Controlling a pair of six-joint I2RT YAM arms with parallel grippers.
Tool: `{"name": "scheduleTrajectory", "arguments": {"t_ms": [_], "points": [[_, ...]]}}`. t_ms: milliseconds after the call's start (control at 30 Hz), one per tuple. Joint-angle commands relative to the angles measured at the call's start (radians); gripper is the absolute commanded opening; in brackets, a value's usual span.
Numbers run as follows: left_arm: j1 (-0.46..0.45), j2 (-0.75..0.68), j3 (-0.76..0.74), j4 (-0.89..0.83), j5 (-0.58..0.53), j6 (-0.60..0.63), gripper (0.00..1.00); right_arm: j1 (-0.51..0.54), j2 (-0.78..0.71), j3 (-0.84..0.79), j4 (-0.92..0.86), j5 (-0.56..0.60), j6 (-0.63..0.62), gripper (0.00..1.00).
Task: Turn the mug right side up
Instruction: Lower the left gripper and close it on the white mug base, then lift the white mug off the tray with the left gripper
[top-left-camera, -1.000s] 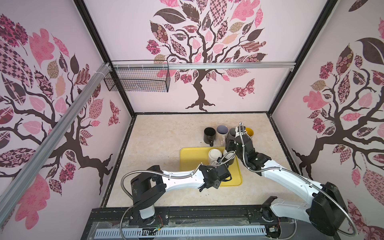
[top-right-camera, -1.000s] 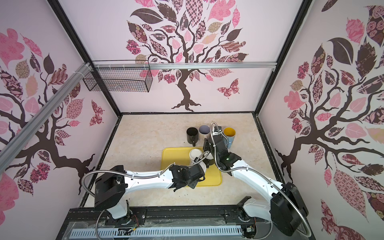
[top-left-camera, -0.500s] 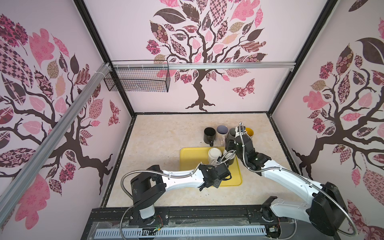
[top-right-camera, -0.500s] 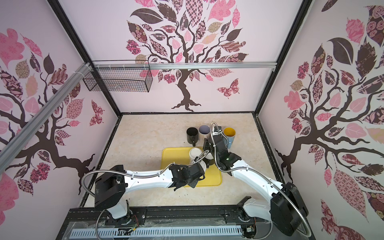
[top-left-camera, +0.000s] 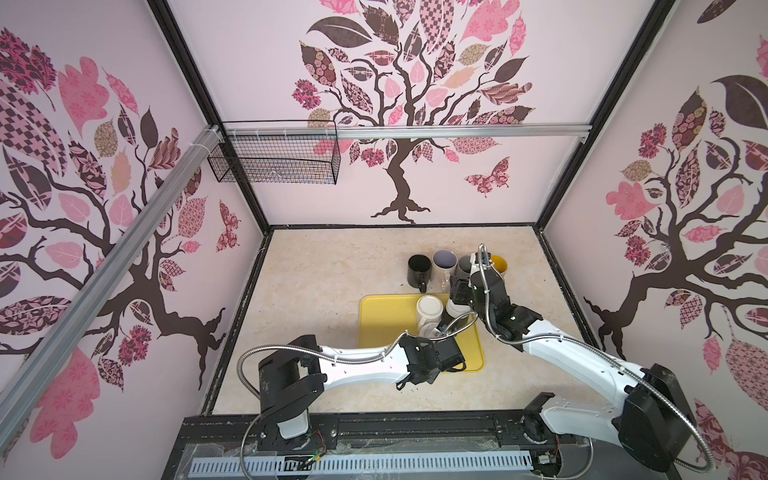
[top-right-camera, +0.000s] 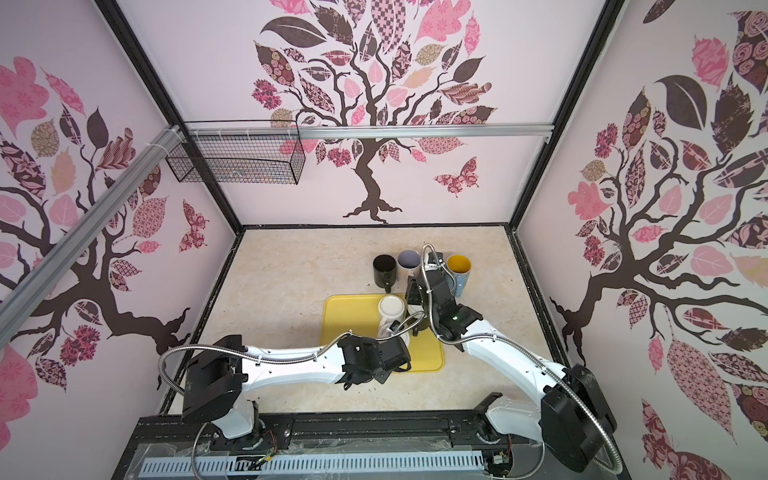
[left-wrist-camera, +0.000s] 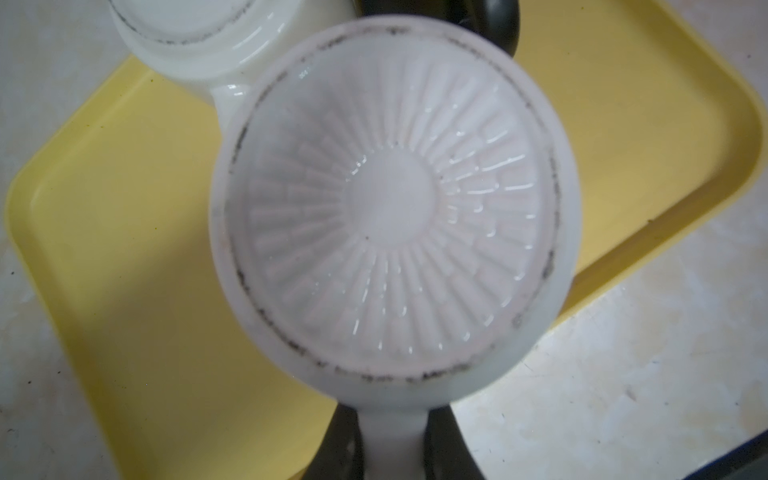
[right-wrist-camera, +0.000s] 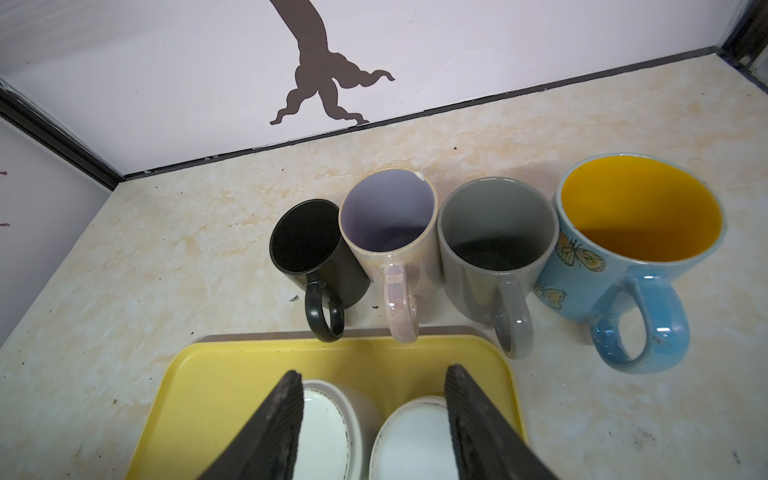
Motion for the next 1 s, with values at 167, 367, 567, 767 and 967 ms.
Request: {"name": "scheduleTrajectory", "arguments": {"t_ms": [167,367,567,767,967], "points": [[-0.011,-0.183,0.012,-0.061,-0.141,0.029,0.00,-0.005,-0.047,0.022,-0.015,0.031,0.000,0.58],[-0.011,-0.326,-0.041,-0.040,-0.206,0.076,0.00,-0.004,-0.116,0.012,-0.053,0.020,0.005,0.58],[-0.004,-0.503,-0.079,0.013,-0.200,0.127,0.00,-0.004,-0.265,-0.068,-0.028,-0.057,-0.008,0.60],[0.064,-0.719,-0.157,0.147,-0.030,0.141,0.00,-0.003,-0.398,-0.198,0.103,-0.320,0.023,0.64],[0.154,-0.885,-0.228,0.277,0.151,0.094,0.00,-0.004,-0.560,-0.321,0.290,-0.507,0.128,0.63]]}}
